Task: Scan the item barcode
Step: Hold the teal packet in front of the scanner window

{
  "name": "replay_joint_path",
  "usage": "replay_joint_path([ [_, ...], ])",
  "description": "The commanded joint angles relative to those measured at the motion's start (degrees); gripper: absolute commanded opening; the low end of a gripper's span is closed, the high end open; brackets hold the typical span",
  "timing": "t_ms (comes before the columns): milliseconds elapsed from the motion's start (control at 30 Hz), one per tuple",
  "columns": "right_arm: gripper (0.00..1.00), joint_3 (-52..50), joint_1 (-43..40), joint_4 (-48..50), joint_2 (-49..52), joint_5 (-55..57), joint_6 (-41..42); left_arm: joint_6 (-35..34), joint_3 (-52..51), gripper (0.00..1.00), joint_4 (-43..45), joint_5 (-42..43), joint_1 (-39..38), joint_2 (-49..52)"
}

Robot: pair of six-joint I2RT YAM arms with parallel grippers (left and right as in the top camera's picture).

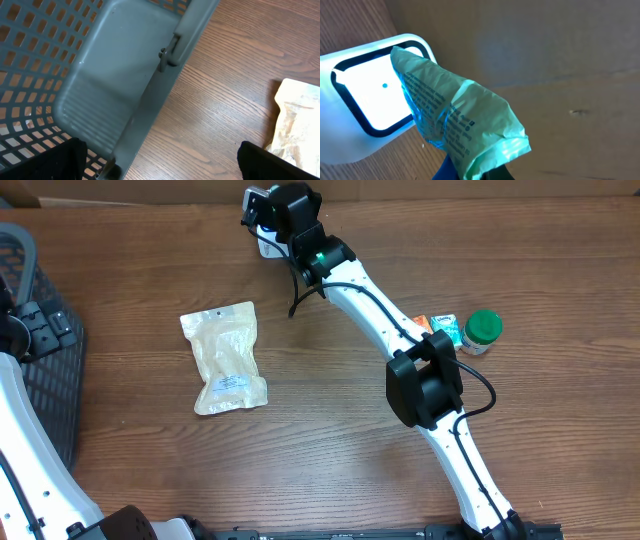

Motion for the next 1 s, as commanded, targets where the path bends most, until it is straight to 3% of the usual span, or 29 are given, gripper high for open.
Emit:
replay_joint_path([
  [0, 0.04, 1.03, -0.31, 1.07, 0.07, -0.76, -1.66, 0.87, 0.94, 1.00, 0.09, 0.07, 0.15, 0.00],
  [167, 0.04, 1.03, -0.42, 1.09, 0.07, -0.74, -14.05, 0.85, 0.94, 1.00, 0.09, 0.07, 0.15, 0.00],
  [267, 0.04, 1.03, -0.42, 2.14, 0.07, -0.74, -17.03, 0.85, 0.94, 1.00, 0.09, 0.07, 0.15, 0.00],
  [667, 0.08, 1.03, -0.42, 8.15, 0.07, -1.20, -16.96, 0.85, 0.94, 1.00, 0.09, 0.07, 0.15, 0.00],
  [867, 0.04, 1.03, -0.42, 8.11, -0.31, -1.18, -16.68, 0.85, 0.94, 0.99, 0.09, 0.07, 0.15, 0.00],
  [967, 0.04, 1.03, -0.42, 6.29, -2.93, -1.42, -8.90, 0.87, 0.94, 0.99, 0.11, 0.07, 0.15, 0.00],
])
